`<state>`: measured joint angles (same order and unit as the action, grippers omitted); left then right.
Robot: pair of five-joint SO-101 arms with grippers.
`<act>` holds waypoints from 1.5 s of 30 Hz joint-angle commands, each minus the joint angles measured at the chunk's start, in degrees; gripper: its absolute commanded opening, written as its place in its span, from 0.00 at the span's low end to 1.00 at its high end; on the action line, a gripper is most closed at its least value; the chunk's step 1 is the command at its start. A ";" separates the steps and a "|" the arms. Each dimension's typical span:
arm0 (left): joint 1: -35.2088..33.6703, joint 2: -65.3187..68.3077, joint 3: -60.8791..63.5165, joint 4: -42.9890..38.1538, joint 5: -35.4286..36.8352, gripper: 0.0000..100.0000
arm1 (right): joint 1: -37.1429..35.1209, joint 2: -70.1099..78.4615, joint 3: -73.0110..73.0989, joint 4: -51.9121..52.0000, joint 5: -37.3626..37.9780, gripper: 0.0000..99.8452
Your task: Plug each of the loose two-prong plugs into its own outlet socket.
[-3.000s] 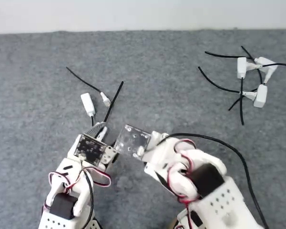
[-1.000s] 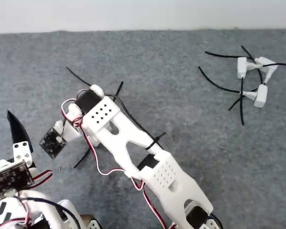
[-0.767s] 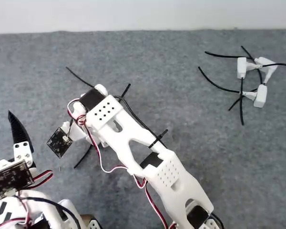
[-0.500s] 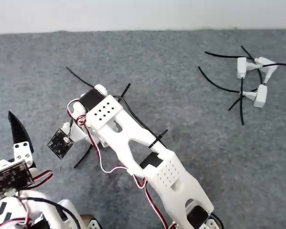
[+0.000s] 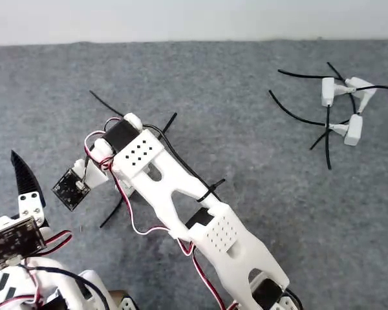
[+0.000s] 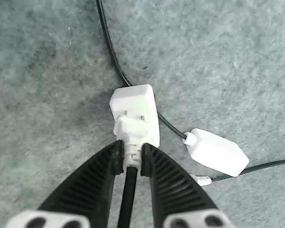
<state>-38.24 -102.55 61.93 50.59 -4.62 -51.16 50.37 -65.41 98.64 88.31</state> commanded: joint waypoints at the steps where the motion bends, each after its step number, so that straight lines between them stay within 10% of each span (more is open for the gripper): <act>1: -0.09 0.26 -0.13 -0.18 -0.35 0.22 | -1.36 0.04 -5.27 3.91 6.07 0.01; 45: 0.00 0.26 0.13 0.00 -0.35 0.22 | 0.40 11.21 -5.27 2.77 16.44 0.01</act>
<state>-38.24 -102.55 62.20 50.59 -4.62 -49.93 58.20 -71.21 99.69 104.31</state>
